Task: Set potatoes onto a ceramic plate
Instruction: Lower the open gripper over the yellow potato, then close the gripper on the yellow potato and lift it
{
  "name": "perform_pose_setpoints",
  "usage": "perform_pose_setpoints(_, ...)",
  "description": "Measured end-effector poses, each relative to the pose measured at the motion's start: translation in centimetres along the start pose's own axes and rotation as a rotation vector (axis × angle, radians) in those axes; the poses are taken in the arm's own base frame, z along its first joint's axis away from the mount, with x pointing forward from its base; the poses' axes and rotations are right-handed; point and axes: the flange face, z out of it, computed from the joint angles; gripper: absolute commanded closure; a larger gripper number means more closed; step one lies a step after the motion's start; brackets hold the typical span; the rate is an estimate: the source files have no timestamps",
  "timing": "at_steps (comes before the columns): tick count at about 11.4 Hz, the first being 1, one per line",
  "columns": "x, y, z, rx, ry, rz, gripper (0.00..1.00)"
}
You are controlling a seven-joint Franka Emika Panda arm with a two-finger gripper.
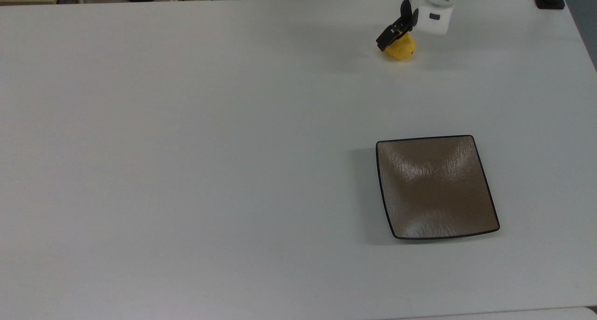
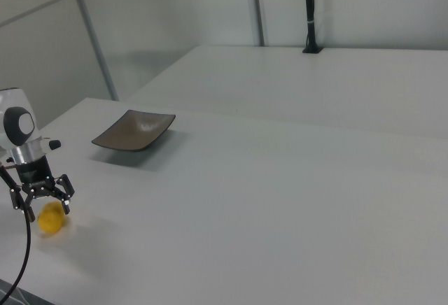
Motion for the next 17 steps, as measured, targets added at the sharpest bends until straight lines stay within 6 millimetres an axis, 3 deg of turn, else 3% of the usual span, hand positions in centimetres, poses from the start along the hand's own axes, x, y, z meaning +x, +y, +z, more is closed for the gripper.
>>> perform_pose_setpoints(1,0.3,0.0,0.6,0.0,-0.003,0.0,0.04)
perform_pose_setpoints(5,0.4,-0.9,0.9,-0.004,-0.007,-0.013,0.71)
perform_pose_setpoints(6,0.4,-0.9,0.9,-0.005,-0.008,-0.014,0.78)
perform_pose_setpoints(9,0.5,-0.7,0.5,-0.004,0.001,-0.01,0.78)
perform_pose_setpoints(12,0.1,1.5,-2.6,-0.002,0.022,0.027,0.78)
perform_pose_setpoints(15,-1.3,7.2,-8.9,0.016,0.037,0.12,0.78)
perform_pose_setpoints(17,-2.1,12.7,-14.1,0.031,0.104,0.208,0.78)
